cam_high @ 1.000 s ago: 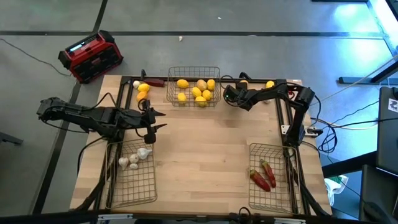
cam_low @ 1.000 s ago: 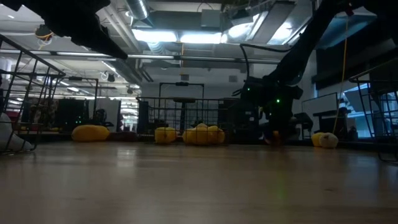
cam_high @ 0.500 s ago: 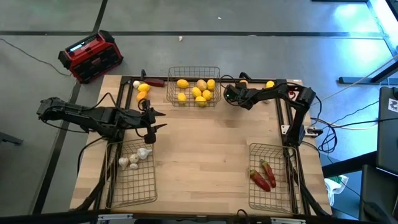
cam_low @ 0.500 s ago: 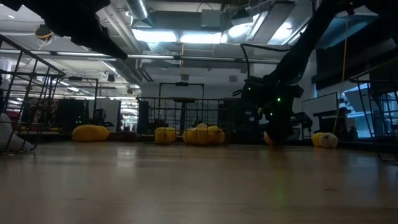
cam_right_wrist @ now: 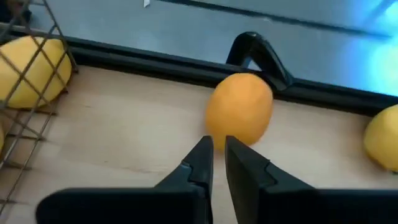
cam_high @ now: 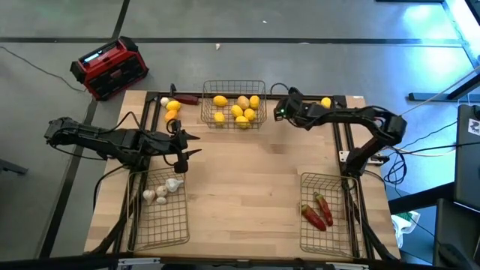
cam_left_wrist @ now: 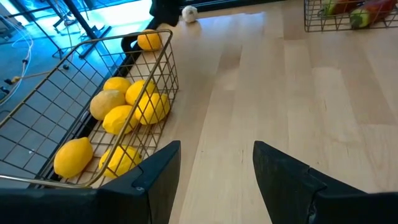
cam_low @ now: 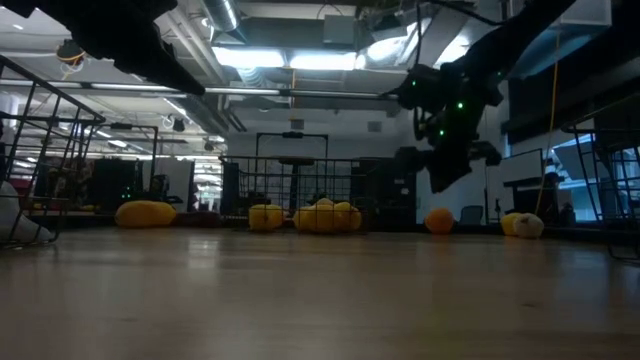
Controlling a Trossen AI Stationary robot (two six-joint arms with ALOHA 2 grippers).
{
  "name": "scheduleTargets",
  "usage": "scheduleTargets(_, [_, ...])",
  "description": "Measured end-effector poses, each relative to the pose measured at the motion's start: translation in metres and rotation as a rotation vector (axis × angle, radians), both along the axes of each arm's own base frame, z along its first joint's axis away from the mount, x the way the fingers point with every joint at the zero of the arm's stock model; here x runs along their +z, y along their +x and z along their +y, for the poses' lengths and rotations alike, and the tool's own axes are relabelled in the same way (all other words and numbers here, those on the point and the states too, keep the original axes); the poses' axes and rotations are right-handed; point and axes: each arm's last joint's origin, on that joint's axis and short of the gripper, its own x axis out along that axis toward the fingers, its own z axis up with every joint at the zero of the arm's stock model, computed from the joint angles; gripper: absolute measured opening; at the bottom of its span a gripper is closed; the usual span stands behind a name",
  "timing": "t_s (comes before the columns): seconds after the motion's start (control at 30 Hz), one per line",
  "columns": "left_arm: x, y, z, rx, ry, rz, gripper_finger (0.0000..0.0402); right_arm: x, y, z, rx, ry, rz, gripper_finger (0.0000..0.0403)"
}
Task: Sort produce into baskets
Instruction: Put the lemon into the top wire basket
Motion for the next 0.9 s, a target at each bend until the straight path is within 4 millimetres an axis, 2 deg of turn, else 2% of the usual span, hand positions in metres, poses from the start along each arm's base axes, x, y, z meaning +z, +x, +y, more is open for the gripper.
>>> scheduleTargets(0.1, [0.0,0.0,0.0,-0.001,0.002,-0.002,0.0198,-0.001,-0.004,-0.008,0.008,0.073,-0.047,0.0053])
scheduleTargets(0.17, [0.0,0.0,0.0,-0.004,0.006,-0.003,0.0198,-0.003,-0.006,-0.014,0.008,0.101,-0.076,0.0076])
scheduleTargets(0.47, [0.001,0.001,0.0,-0.005,0.008,-0.009,0.0198,-0.006,-0.01,-0.021,-0.114,0.052,-0.087,0.0259])
scheduleTargets(0.6, [0.002,0.001,0.0,-0.005,0.007,-0.021,0.0198,-0.006,-0.01,-0.021,-0.131,0.029,-0.077,0.0323])
scheduleTargets(0.73, [0.003,0.002,0.0,-0.005,0.006,-0.032,0.0198,-0.014,-0.009,-0.023,-0.169,0.011,-0.058,0.0361])
scheduleTargets(0.9, [0.003,0.002,0.0,-0.005,0.005,-0.031,0.0198,-0.027,-0.002,-0.031,-0.17,-0.019,-0.052,0.0373])
